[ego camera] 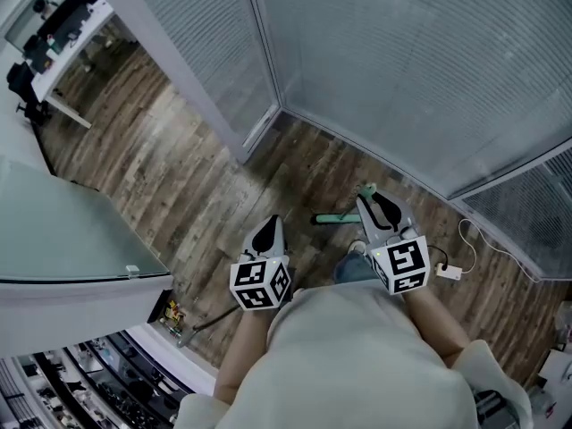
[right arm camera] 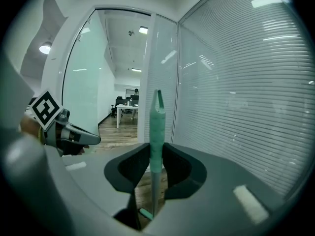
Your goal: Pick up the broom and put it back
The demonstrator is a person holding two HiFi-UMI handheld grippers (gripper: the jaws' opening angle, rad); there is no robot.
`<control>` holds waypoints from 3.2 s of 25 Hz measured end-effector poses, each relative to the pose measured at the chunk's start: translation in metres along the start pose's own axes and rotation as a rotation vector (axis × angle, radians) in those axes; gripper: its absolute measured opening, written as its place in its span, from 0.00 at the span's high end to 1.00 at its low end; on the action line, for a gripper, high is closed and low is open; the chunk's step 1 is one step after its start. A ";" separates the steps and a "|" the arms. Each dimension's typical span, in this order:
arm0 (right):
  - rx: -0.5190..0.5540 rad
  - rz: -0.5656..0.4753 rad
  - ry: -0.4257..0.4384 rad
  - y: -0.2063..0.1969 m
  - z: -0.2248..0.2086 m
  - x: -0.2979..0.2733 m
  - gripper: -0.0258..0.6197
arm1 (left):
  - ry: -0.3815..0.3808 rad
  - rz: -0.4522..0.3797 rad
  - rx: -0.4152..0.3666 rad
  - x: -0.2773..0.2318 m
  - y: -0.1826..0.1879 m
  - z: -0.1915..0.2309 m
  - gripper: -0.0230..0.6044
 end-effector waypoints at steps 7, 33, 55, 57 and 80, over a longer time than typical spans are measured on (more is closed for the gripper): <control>-0.002 0.007 -0.013 0.003 -0.045 -0.003 0.81 | 0.002 -0.004 0.003 -0.033 0.015 -0.024 0.96; -0.078 0.038 -0.191 -0.027 -0.235 0.030 0.82 | -0.117 0.042 -0.069 -0.178 0.049 -0.151 0.96; -0.143 0.095 -0.428 -0.072 -0.334 0.028 0.81 | -0.311 0.117 -0.170 -0.273 0.066 -0.196 0.96; -0.153 0.106 -0.446 -0.076 -0.340 0.022 0.81 | -0.327 0.126 -0.176 -0.286 0.068 -0.195 0.96; -0.264 0.230 -0.651 -0.124 -0.429 -0.015 0.81 | -0.456 0.210 -0.230 -0.403 0.094 -0.225 0.96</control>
Point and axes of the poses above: the fingertips, and each gripper's own axes: x backward along the fingers, z to its left, y out of its top, the point moved 7 cm from there along x, backward along the fingers, and after that the axes turned 9 degrees about -x, right-handed, at the moved point
